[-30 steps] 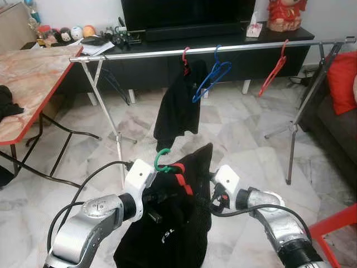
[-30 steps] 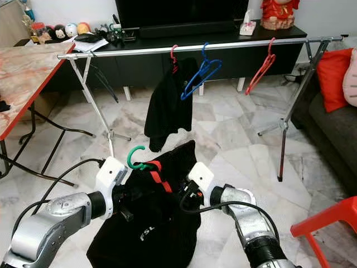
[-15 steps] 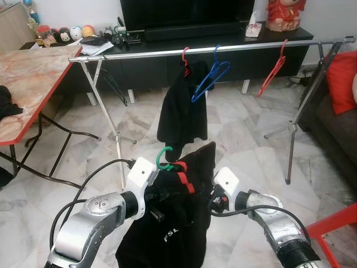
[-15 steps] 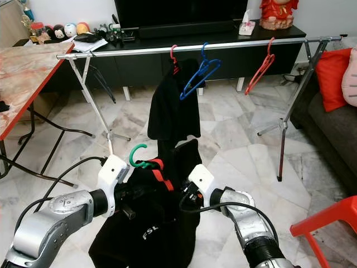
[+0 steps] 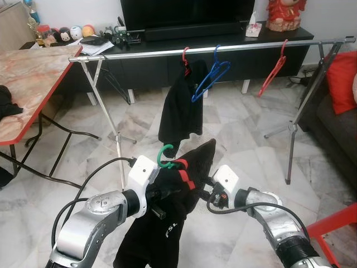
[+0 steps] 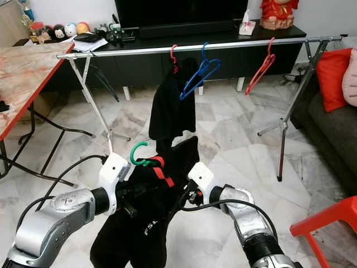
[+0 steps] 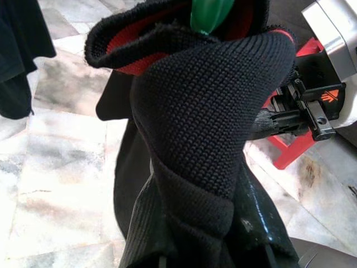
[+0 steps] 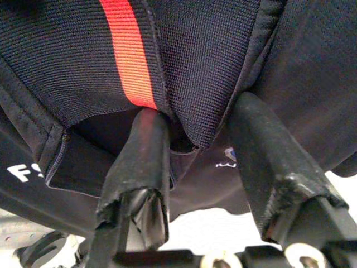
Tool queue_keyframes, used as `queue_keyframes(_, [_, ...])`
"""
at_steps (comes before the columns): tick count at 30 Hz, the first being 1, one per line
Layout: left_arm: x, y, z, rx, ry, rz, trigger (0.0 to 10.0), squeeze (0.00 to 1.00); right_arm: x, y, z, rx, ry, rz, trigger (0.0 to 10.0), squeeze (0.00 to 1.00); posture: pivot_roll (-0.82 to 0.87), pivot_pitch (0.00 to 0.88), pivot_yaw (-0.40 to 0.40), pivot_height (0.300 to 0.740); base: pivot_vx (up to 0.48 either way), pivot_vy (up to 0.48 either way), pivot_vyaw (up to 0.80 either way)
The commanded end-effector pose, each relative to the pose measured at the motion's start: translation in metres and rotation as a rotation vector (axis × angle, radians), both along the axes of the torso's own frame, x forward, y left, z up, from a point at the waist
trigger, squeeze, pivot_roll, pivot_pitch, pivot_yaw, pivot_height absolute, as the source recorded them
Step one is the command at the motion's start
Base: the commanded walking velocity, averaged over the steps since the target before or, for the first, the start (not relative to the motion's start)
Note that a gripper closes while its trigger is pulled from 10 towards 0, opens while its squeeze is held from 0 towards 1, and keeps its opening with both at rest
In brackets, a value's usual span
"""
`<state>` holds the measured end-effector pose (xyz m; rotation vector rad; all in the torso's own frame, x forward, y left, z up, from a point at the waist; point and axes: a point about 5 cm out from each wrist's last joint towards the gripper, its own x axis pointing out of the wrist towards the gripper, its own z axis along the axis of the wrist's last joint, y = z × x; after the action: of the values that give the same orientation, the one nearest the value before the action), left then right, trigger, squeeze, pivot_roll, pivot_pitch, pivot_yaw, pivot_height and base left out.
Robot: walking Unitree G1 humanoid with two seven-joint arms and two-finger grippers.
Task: Hang hanger
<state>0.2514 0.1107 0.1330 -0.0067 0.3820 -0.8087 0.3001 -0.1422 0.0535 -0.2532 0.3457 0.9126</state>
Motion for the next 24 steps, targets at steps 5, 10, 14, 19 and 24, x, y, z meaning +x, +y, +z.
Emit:
queue_keyframes(5, [0.0, -0.002, 0.014, -0.021, -0.058, -0.017, 10.0, 0.0, 0.0, -0.004, -0.006, -0.102, -0.02, 0.013, 0.0, 0.0, -0.06, 0.036, 0.051, 0.74, 0.0, 0.0, 0.0])
queue_keyframes(10, [0.001, -0.001, 0.014, -0.017, -0.058, -0.015, 10.0, 0.0, 0.0, -0.009, -0.012, -0.164, -0.009, -0.013, 0.0, 0.0, -0.06, 0.035, 0.051, 0.74, 0.0, 0.0, 0.0])
queue_keyframes(14, [0.001, 0.0, 0.014, -0.014, -0.059, -0.011, 10.0, 0.0, 0.001, -0.009, -0.013, -0.174, -0.013, -0.019, 0.0, 0.0, -0.05, 0.035, 0.05, 0.74, 0.0, 0.0, 0.0])
queue_keyframes(19, [0.001, 0.0, 0.014, -0.013, -0.06, -0.011, 10.0, 0.0, 0.003, -0.009, -0.013, -0.183, -0.027, -0.038, 0.0, 0.0, -0.05, 0.035, 0.051, 0.74, 0.0, 0.0, 0.0])
queue_keyframes(24, [0.001, 0.0, 0.014, -0.011, -0.06, -0.011, 10.0, 0.0, 0.005, -0.01, -0.013, -0.188, -0.034, -0.051, 0.0, 0.0, -0.05, 0.035, 0.051, 0.74, 0.0, 0.0, 0.0])
